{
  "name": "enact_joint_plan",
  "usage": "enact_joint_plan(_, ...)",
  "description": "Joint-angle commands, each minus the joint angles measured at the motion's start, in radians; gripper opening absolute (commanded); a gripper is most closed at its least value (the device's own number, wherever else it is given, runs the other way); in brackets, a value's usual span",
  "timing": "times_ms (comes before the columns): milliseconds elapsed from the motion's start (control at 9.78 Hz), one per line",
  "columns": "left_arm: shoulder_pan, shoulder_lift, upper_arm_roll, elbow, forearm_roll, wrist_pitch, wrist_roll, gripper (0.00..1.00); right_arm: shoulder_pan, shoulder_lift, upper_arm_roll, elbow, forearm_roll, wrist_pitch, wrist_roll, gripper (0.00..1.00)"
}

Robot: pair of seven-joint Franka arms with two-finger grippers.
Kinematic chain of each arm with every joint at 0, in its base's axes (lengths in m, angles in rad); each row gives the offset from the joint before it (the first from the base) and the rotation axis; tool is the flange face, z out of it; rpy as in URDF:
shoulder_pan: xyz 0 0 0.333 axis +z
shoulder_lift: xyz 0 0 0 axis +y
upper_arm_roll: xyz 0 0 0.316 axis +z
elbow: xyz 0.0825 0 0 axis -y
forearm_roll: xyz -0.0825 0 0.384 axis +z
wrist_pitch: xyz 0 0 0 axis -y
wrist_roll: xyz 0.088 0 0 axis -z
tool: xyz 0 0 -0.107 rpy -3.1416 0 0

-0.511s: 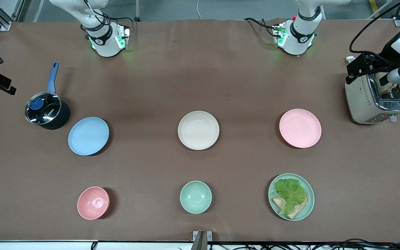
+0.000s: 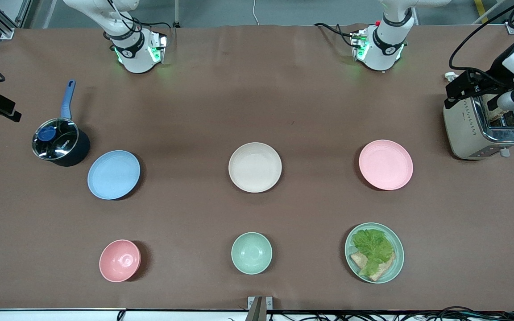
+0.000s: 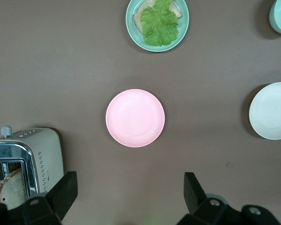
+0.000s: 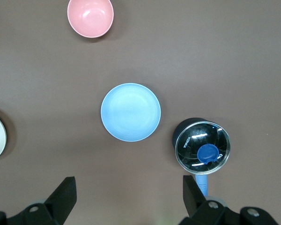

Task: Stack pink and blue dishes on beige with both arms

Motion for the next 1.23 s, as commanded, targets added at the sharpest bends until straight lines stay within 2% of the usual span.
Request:
enact_joint_plan(0,-0.002,0.009,0.068,-0.079,-0.044,0.076,0.017,0.97,-0.012,0.038,0.009,-0.010,-0.003,0.003,-0.011,1.00)
enact_joint_plan(102,-0.004,0.011,0.110,-0.153,-0.068,0.147,0.049,0.97,-0.017,0.074,0.004,-0.033,0.017,0.027,-0.012,1.00)
enact_joint_plan(205,-0.001,0.011,0.131,-0.234,-0.071,0.213,0.104,0.97,-0.025,0.107,-0.002,-0.088,0.023,0.109,-0.014,1.00)
enact_joint_plan(307,-0.002,0.029,0.185,-0.315,-0.100,0.276,0.194,0.99,-0.040,0.135,-0.006,-0.149,0.040,0.194,-0.062,1.00)
enact_joint_plan(409,-0.001,0.070,0.222,-0.368,-0.170,0.314,0.248,0.98,-0.067,0.158,-0.028,-0.224,0.102,0.283,-0.142,1.00)
enact_joint_plan(614,0.007,0.141,0.250,-0.486,-0.189,0.556,0.377,0.87,-0.074,0.177,-0.107,-0.426,0.193,0.532,-0.364,1.00)
enact_joint_plan(716,0.019,0.193,0.260,-0.526,-0.199,0.628,0.457,0.86,-0.075,0.207,-0.130,-0.511,0.259,0.643,-0.436,1.00)
enact_joint_plan(818,0.030,0.253,0.261,-0.544,-0.219,0.676,0.501,0.81,-0.077,0.254,-0.134,-0.570,0.294,0.750,-0.504,1.00)
enact_joint_plan(920,0.029,0.303,0.263,-0.545,-0.229,0.675,0.520,0.66,-0.080,0.317,-0.135,-0.597,0.340,0.833,-0.559,1.00)
enact_joint_plan(1023,0.029,0.359,0.263,-0.534,-0.229,0.678,0.534,0.65,-0.084,0.368,-0.135,-0.602,0.392,0.860,-0.631,1.00)
enact_joint_plan(1125,0.027,0.386,0.263,-0.522,-0.229,0.677,0.545,0.65,-0.086,0.394,-0.135,-0.607,0.486,0.860,-0.717,1.00)
